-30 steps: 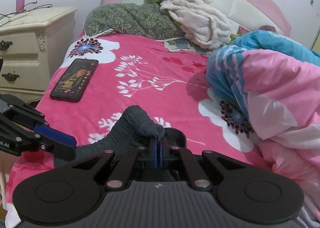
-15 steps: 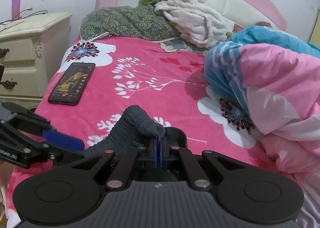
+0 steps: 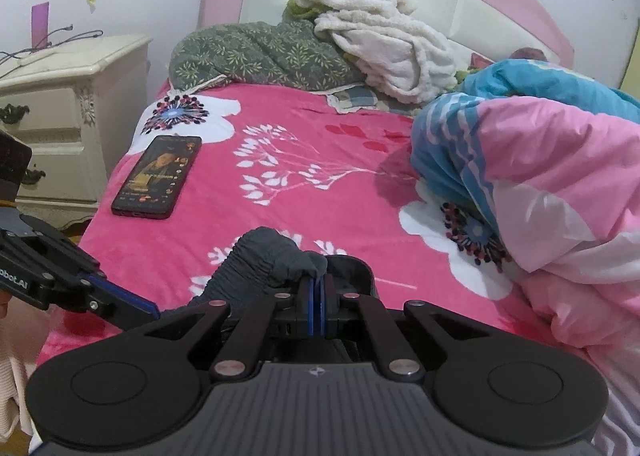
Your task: Fold clothes
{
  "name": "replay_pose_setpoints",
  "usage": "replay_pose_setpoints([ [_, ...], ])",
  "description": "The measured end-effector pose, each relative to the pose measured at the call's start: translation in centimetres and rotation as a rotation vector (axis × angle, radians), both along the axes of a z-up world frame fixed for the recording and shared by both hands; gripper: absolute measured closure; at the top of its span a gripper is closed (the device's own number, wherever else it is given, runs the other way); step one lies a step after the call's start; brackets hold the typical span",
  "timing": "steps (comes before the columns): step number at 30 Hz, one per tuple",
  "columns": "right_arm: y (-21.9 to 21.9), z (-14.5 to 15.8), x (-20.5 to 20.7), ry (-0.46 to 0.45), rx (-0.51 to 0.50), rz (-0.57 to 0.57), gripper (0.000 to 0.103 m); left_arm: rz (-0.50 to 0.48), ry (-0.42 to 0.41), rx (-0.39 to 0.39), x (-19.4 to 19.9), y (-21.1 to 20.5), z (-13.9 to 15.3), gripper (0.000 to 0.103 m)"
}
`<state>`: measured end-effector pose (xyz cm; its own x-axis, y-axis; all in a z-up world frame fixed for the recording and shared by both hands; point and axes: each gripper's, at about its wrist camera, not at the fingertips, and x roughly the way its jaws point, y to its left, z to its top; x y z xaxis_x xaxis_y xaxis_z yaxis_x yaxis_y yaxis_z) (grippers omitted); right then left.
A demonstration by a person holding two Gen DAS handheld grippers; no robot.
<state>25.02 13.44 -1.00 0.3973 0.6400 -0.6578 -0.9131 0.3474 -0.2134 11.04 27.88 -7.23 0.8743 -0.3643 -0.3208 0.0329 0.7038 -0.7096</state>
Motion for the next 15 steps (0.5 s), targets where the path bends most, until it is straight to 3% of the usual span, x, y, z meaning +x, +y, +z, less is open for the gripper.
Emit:
replay_pose_setpoints([
  [11,4.0,-5.9,2.1,0.011,-0.104,-0.05,0.1,0.029,0.104,0.083,0.8,0.2,-1.0,0.103],
  [15,3.2,-4.9,1.5,-0.007,-0.075,-0.081,0.098,0.048,0.106,0.069,0.7,0.4,-1.0,0.101],
])
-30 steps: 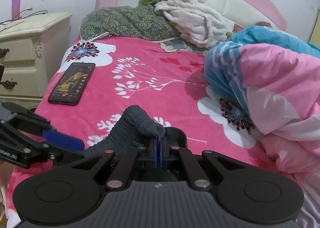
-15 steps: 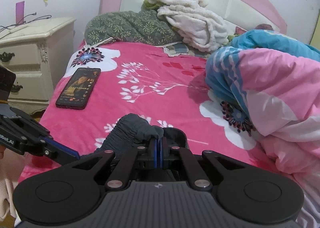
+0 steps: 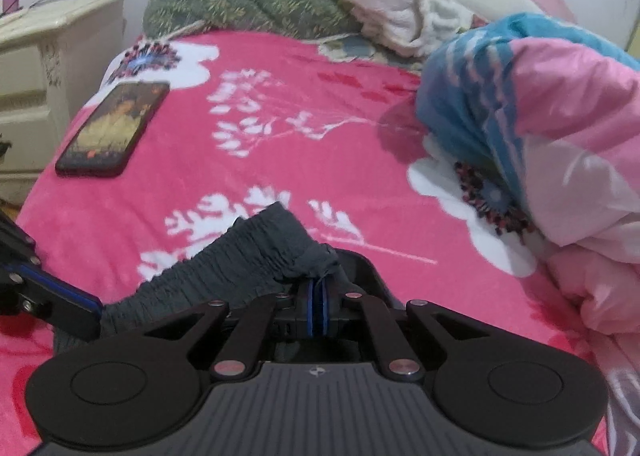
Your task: Fold clothes
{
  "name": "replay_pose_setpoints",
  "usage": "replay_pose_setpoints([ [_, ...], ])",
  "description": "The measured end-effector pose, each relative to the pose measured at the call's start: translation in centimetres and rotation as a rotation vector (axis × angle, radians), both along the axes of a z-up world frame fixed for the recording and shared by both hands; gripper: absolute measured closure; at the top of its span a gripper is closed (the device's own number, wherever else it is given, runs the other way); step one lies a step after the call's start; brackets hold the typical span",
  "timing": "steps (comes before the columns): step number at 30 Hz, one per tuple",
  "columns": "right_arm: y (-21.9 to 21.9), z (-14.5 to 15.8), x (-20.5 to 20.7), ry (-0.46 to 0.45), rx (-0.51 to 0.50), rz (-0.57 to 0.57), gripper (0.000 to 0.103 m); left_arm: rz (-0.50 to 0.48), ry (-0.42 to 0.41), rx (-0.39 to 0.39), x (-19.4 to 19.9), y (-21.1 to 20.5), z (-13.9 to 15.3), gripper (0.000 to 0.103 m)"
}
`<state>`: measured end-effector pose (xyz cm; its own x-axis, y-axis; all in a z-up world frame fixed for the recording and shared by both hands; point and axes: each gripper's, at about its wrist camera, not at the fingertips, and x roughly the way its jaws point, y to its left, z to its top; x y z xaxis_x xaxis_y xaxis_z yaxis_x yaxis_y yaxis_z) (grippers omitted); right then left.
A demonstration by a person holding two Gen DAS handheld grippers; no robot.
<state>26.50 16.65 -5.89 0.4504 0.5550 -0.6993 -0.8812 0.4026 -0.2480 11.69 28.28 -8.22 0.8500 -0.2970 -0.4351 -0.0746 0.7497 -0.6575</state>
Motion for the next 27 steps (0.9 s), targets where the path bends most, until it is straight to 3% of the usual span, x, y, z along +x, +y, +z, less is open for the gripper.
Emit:
replay_pose_setpoints([
  [3,-1.7,2.1,-0.7,-0.011,0.053,-0.044,0.091,0.031,-0.006,-0.022,-0.2,0.4,0.0,0.101],
  [8,-7.3,6.2,-3.4,-0.026,0.202,-0.172,0.069,0.064,-0.037,-0.055,-0.6,0.8,0.3,0.096],
  [12,-14.2,8.5,-6.0,0.058,0.374,-0.34,0.067,0.069,-0.081,-0.081,-1.1,0.7,0.7,0.067],
  [15,-20.6,8.8,-8.4,0.163,0.5,-0.507,0.062,0.079,-0.121,-0.095,-1.5,0.6,1.2,0.066],
  [20,-31.1,6.7,-12.5,0.405,0.717,-0.808,0.047,0.037,-0.142,-0.164,-3.2,0.2,1.4,0.064],
  [23,-36.4,3.7,-14.7,0.561,0.823,-0.979,0.037,-0.011,-0.139,-0.212,-5.0,-1.1,1.3,0.051],
  [27,-39.7,-0.3,-15.1,0.653,0.852,-1.139,0.035,-0.026,-0.08,-0.194,-4.8,-3.6,0.7,0.034],
])
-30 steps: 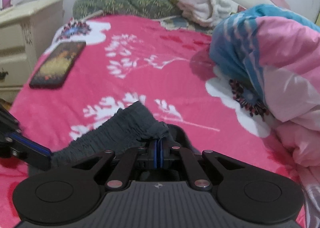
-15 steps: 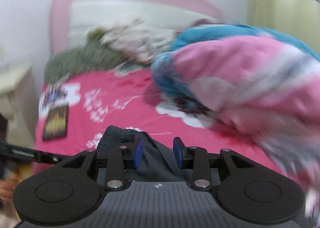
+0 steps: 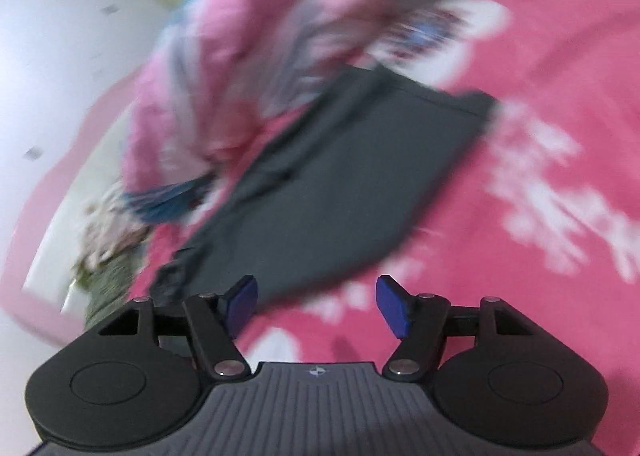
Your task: Fold clothes
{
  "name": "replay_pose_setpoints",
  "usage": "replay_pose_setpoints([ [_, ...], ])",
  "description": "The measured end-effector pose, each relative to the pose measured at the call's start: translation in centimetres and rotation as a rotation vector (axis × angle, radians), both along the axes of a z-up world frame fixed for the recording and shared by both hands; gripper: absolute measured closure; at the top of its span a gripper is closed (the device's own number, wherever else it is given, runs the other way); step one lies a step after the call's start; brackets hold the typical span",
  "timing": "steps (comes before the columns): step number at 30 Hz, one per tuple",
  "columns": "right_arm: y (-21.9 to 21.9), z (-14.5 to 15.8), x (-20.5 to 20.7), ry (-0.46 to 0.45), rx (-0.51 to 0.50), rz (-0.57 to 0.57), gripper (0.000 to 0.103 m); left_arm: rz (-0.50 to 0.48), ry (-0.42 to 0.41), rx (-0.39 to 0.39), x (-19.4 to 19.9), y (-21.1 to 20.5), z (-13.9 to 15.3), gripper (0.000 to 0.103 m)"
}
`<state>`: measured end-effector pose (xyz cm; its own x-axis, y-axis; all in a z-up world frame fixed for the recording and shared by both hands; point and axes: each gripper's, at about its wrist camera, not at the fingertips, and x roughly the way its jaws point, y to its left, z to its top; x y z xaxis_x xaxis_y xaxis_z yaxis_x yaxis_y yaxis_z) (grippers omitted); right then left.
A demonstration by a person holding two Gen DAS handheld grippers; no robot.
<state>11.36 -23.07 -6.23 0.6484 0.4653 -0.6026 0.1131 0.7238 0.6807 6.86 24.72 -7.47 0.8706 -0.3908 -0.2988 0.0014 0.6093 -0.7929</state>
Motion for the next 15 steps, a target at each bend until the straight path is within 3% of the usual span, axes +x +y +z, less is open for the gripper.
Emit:
replay_pose_setpoints([
  [3,-0.3,-2.0,1.7,0.029,0.025,-0.027,0.034,0.039,0.067,0.023,0.9,-1.4,-0.7,0.034],
  [5,-0.3,-2.2,3.0,-0.006,0.042,-0.047,0.026,0.1,0.099,-0.017,1.7,-1.3,-1.5,0.034],
  [9,-0.6,-2.5,5.4,-0.061,0.068,-0.111,0.023,0.198,0.093,-0.029,3.0,-1.4,-1.4,0.033],
  [15,-1.8,-3.3,8.9,-0.127,0.06,-0.218,0.024,0.307,0.104,0.043,5.1,-2.4,-1.1,0.035],
])
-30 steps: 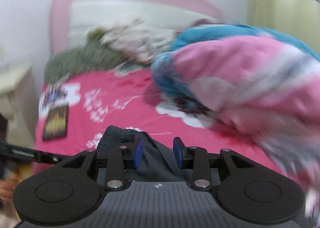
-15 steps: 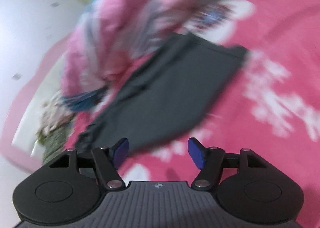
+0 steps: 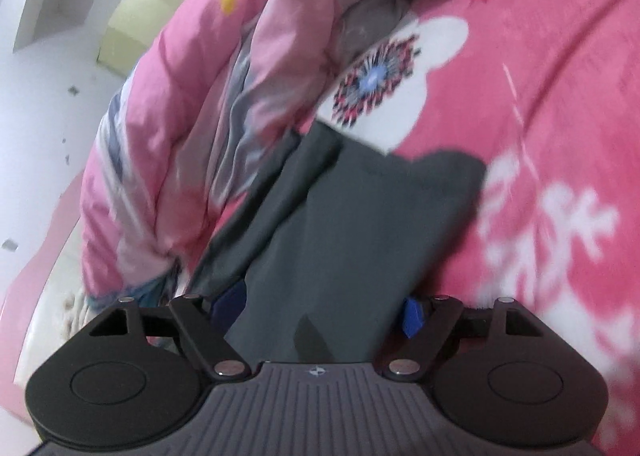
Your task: Fold clothes
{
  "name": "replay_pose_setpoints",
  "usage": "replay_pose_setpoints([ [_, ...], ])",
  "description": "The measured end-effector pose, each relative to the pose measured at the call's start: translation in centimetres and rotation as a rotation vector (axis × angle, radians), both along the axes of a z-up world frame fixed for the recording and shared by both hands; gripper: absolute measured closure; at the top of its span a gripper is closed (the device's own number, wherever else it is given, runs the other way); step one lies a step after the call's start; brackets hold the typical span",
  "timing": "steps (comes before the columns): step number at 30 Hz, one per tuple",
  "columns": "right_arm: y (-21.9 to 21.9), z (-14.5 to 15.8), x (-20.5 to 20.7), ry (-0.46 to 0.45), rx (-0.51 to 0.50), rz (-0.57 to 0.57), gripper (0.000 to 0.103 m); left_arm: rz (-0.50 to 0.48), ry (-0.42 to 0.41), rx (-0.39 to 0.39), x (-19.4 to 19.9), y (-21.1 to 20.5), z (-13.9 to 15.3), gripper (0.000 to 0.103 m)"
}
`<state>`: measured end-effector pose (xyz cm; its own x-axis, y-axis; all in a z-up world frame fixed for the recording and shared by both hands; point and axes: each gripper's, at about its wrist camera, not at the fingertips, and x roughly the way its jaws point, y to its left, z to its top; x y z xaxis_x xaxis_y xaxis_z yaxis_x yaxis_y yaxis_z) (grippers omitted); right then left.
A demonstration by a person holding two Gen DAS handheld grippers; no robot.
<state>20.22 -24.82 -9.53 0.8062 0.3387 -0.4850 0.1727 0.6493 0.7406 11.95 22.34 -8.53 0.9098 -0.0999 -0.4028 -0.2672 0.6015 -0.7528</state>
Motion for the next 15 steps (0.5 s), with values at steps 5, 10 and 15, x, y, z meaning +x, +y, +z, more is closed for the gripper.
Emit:
replay_pose_setpoints([
  [5,-1.9,-1.1,2.8,-0.03,-0.027,-0.031,0.045,0.049,0.018,0.071,0.6,-0.6,0.0,0.047],
  [10,-3.3,-2.4,5.1,-0.028,0.012,-0.016,0.084,0.087,0.029,0.106,0.7,-0.7,-0.2,0.064],
  [15,-4.4,-2.5,4.3,-0.068,0.085,-0.055,0.1,0.109,0.041,0.078,0.4,-0.3,-0.2,0.086],
])
